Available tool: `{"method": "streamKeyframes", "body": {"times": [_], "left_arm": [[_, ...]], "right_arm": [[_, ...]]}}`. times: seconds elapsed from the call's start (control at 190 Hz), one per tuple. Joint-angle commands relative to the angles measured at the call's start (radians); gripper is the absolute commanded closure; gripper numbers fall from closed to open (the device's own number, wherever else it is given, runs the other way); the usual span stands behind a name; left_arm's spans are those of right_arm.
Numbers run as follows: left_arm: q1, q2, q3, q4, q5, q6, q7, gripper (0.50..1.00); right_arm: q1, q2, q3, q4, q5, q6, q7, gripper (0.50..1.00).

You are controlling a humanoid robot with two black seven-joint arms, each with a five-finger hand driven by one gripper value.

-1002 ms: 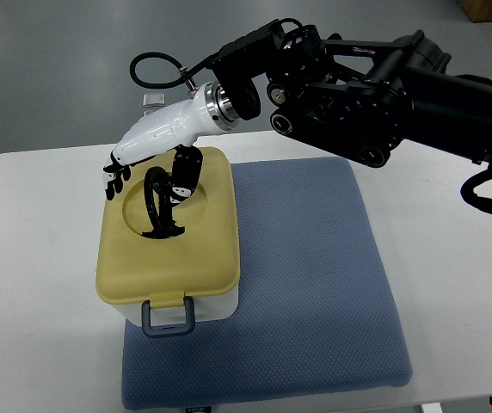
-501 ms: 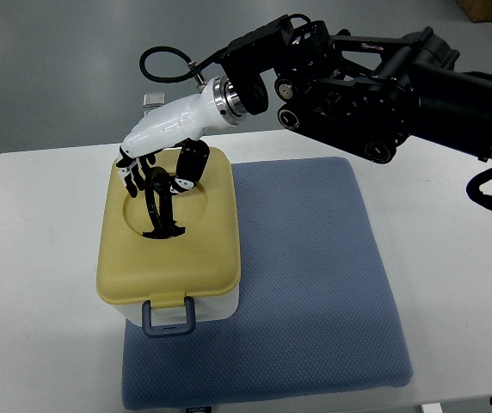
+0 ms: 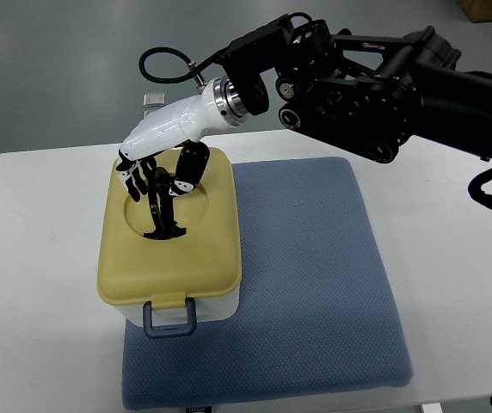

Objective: Open white storage box with right hand
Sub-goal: 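Close the right hand fingers around the black handle on the yellow lid, then lift the yellow lid off the white box with the right hand, then move the lid beside the box and lower it onto the mat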

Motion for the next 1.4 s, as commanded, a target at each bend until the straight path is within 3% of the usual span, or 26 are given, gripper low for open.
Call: {"method": "streamKeyframes", "body": {"times": [0.0,0.026,0.823,1.392], "left_arm": [[0.0,0.0,0.0,0.0,0.0,-0.001,0.0,0.5],[0.0,0.0,0.0,0.0,0.0,-0.001,0.0,0.5],[0.0,0.0,-0.001,0.0,0.0,-0.001,0.0,0.5],[0.0,0.0,-0.001,0.0,0.0,0.001,0.0,0.5]], "right_arm": [[0.0,0.0,0.0,0.0,-0.001,0.002,0.0,0.979],[0.0,0.0,0.0,0.0,-0.001,0.002,0.0,1.0],[0.053,-0.06,0.018,0.002,0.022,0.017,0.031,1.0],[0.012,-0.483,0.018,-0.014,0.109,0.003,0.064,1.0]]}}
